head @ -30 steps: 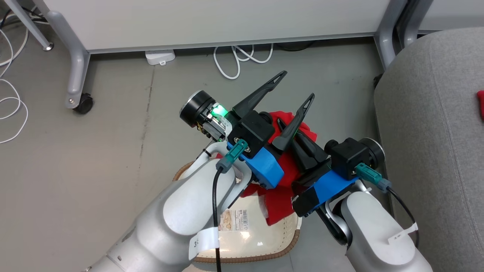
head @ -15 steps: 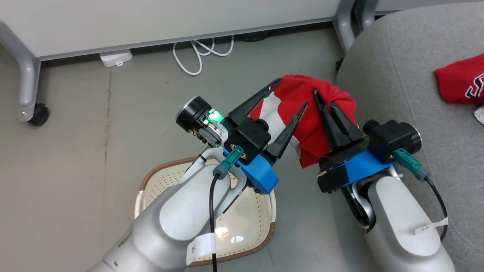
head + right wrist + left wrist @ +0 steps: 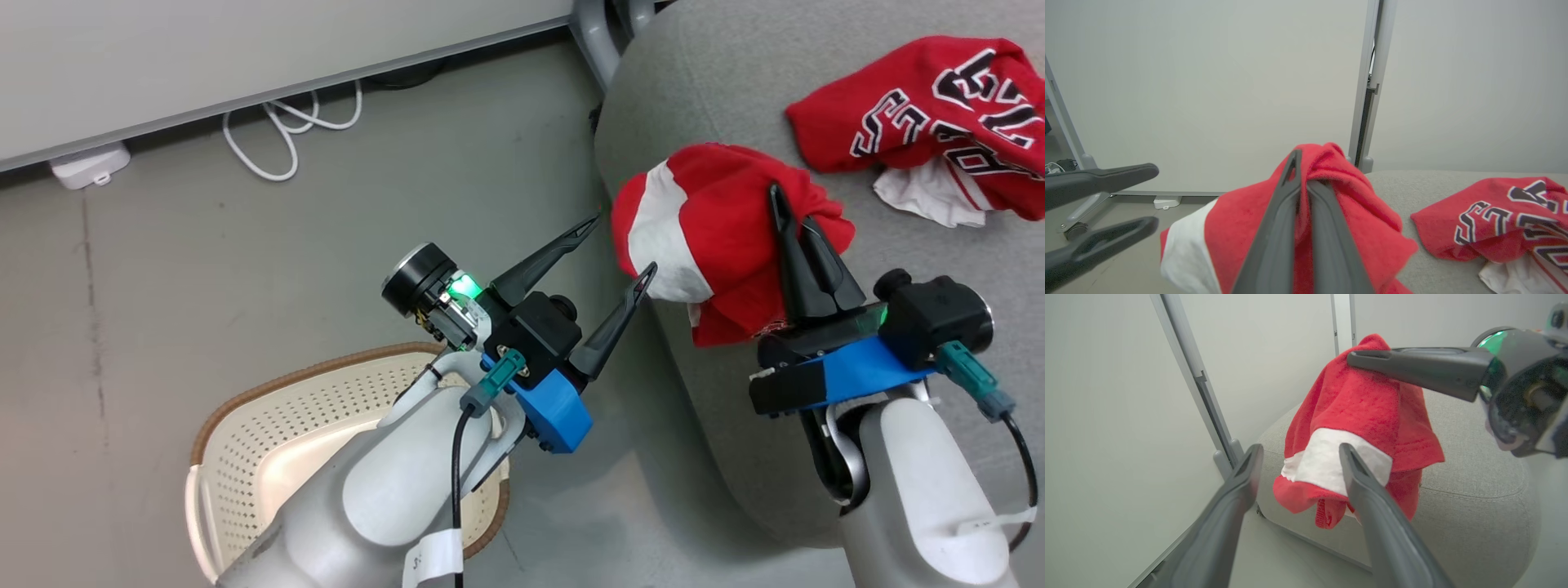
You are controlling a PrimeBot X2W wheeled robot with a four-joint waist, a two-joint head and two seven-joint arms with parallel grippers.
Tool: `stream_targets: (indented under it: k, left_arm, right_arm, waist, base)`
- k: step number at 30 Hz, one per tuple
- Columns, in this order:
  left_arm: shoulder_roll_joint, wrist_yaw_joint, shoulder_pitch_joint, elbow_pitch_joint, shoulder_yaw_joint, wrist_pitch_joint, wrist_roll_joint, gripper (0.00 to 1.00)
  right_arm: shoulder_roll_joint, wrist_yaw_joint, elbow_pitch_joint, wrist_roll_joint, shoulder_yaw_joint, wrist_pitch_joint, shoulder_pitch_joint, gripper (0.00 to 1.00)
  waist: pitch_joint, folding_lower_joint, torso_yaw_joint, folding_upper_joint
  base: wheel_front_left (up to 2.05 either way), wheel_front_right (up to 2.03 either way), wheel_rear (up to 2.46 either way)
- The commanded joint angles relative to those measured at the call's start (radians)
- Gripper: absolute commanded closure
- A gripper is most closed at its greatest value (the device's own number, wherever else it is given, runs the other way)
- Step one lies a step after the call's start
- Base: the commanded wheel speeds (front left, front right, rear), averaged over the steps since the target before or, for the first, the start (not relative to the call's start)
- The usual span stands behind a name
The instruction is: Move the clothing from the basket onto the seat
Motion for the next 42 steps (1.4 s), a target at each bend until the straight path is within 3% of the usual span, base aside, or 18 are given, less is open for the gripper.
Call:
stream_targets:
  k: [1, 16, 26, 32, 42]
  left_arm:
    - [0.006, -0.001, 0.014, 0.0, -0.007, -0.003, 0.003, 0.0]
    - [0.0, -0.014, 0.018, 0.017, -0.045, -0.003, 0.001, 0.0]
    - [0.014, 0.0, -0.026, -0.004, -0.032, -0.003, 0.009, 0.0]
    - [0.029, 0.004, -0.08, -0.021, -0.031, 0.008, 0.024, 0.0]
    - [0.051, 0.012, -0.167, -0.064, -0.032, 0.029, 0.055, 0.0]
  right_arm:
    - [-0.002, 0.0, -0.024, -0.005, -0.024, -0.001, 0.036, 1.0]
    - [0.0, 0.0, -0.111, -0.003, -0.115, -0.001, 0.158, 1.0]
    - [-0.009, 0.0, -0.151, -0.009, -0.132, -0.001, 0.002, 1.0]
    - [-0.059, 0.0, -0.192, -0.021, -0.201, -0.001, -0.215, 1.0]
    - [-0.235, 0.0, -0.204, -0.028, -0.441, -0.001, -0.472, 1.0]
  waist:
    - [0.002, -0.0001, -0.054, -0.0001]
    - [0.011, -0.0001, -0.118, -0.0001]
    - [0.069, -0.0001, -0.089, -0.0001]
    - [0.174, -0.0001, -0.059, -0.0001]
    - [0.336, -0.0001, -0.015, -0.0001]
  base:
    - [0.0, 0.0, 0.0]
    - [0.0, 0.0, 0.0]
    - [0.0, 0.0, 0.0]
    - [0.0, 0.0, 0.0]
    - [0.0, 0.0, 0.0]
